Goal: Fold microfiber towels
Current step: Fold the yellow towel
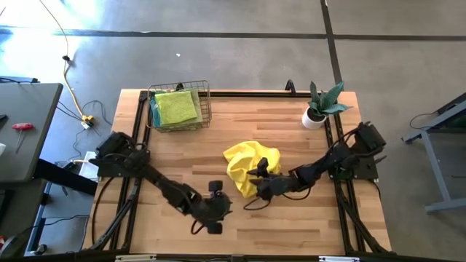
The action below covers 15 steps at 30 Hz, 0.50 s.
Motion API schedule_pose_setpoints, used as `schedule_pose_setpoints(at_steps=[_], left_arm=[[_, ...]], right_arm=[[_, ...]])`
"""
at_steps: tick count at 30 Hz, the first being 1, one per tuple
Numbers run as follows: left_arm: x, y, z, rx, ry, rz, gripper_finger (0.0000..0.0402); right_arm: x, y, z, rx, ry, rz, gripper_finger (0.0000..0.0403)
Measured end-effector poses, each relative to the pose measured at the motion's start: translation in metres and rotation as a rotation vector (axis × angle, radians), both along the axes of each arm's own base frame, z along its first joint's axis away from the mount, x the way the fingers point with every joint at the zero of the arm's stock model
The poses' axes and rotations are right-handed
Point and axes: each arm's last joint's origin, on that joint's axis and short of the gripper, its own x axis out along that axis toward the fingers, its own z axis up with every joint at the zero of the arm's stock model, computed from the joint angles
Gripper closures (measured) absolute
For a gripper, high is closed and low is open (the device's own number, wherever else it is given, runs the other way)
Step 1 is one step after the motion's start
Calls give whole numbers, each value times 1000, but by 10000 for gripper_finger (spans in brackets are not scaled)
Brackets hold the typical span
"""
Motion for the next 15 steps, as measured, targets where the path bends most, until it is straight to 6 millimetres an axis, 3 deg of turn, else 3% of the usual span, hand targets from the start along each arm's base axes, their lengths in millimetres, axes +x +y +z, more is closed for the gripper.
schedule_pose_setpoints(at_steps=[5, 15], left_arm=[[-11, -17, 11, 25, -64, 23, 273], [-22, -34, 21, 78, -138, 46, 273]], right_arm=[[8, 13, 10, -22, -12, 67, 215], [17, -4, -15, -132, 109, 52, 215]])
